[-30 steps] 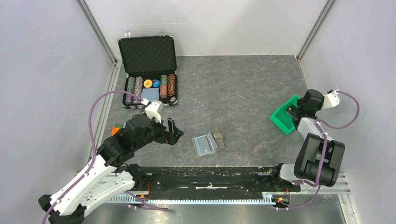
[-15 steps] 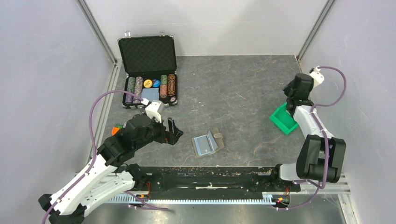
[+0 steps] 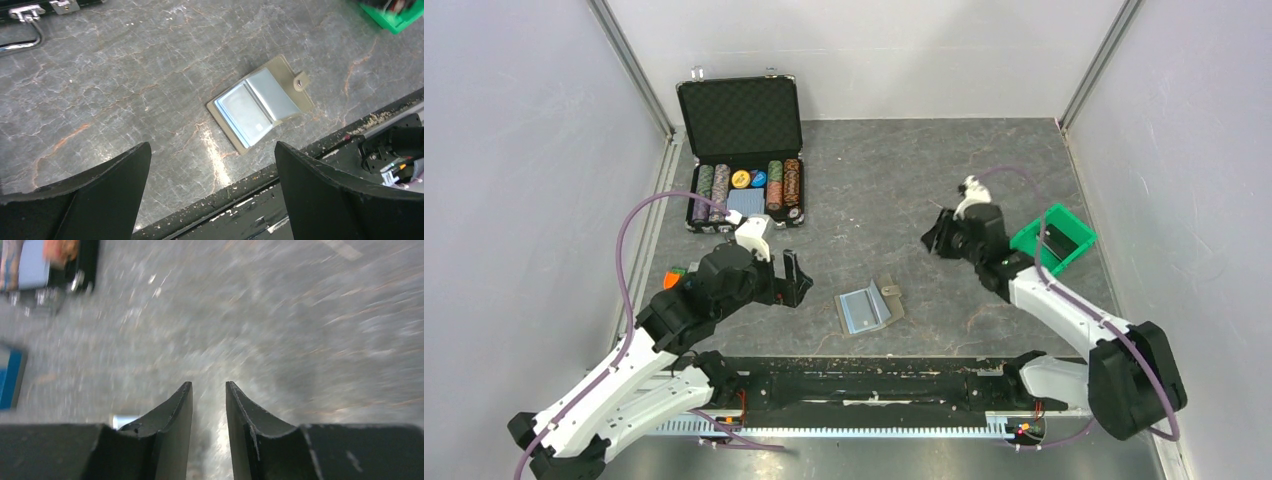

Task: Take the credit cards out of the card holder
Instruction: Remove the credit card from the card holder.

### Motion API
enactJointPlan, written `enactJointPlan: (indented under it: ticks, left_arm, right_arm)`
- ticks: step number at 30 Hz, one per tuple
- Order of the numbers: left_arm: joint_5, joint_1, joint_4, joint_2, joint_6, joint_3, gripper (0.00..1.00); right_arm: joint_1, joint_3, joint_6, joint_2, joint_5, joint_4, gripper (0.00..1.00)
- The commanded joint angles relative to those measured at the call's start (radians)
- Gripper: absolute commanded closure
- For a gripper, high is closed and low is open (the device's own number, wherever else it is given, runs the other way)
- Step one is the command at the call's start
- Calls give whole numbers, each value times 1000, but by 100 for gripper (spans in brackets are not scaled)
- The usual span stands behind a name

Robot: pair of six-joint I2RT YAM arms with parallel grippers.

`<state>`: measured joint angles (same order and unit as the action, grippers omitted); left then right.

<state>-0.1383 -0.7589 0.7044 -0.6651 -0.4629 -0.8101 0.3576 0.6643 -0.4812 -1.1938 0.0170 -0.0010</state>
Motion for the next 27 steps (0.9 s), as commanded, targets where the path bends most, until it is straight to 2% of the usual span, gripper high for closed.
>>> enactJointPlan:
  ticks: [1,7,12,19,27]
  left_arm:
    - [-77,-2,-3,13,52,-4,0]
    - [-132,-2,4,44,39,-3,0]
    - [-174,-2,4,73,37,-2,0]
    - [-191,-2,2,101,32,-1,0]
    - [-190,-1,3,101,32,1,0]
  right_arm:
    - [178,-78,9,42,76,88,67]
    - [492,-29,14,20,-29,68,68]
    - [641,35,32,-44,-121,58,67]
    - [729,87,39,-169,-211,14,63]
    - [793,173,48,-325,-370,-102,49]
